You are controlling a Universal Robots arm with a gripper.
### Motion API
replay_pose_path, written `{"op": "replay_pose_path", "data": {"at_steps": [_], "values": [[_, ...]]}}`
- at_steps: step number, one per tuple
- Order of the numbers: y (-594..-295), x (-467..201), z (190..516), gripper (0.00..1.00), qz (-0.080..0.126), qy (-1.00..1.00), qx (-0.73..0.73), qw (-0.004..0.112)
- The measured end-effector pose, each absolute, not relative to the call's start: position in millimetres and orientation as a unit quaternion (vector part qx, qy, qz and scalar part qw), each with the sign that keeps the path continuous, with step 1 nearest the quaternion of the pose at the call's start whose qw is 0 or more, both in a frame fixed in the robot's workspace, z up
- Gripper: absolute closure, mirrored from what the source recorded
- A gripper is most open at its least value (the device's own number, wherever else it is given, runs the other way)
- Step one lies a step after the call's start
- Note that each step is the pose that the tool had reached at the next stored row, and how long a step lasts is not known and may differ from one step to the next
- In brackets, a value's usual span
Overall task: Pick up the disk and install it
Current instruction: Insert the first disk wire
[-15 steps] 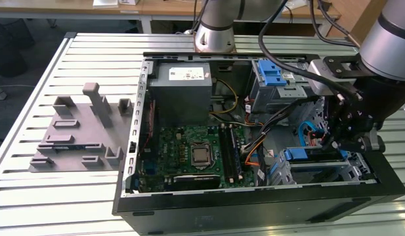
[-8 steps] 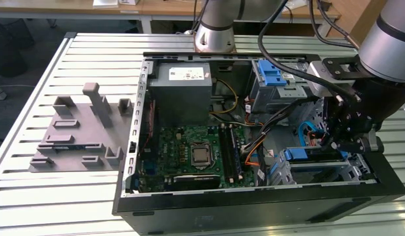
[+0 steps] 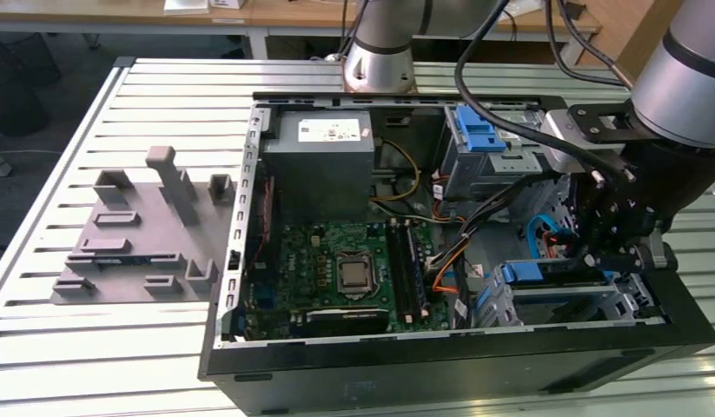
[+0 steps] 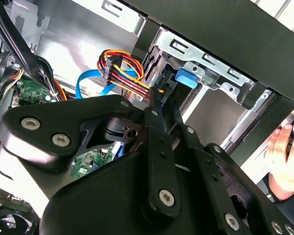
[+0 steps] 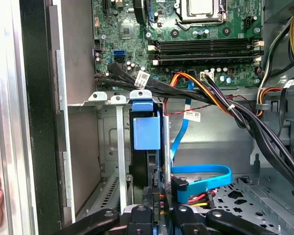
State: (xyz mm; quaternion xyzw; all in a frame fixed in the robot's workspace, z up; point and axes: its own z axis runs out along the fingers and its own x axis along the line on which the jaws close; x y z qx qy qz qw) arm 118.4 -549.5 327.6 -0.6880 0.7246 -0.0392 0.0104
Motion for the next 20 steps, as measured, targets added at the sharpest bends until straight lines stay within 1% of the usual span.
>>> {"op": "replay_pose_path", "data": {"at_steps": [9,10,12,20], "values": [[-549.5,118.4,333.9,0.76,-0.039,0.725,-0.688,0.01],[-549.5,118.4,334.6,0.78,-0.039,0.725,-0.688,0.01],[-549.5,118.4,334.7,0.89,-0.039,0.725,-0.688,0.01],[-549.5,118.4,335.3,0.89,-0.039,0.725,-0.688,0.01]]}}
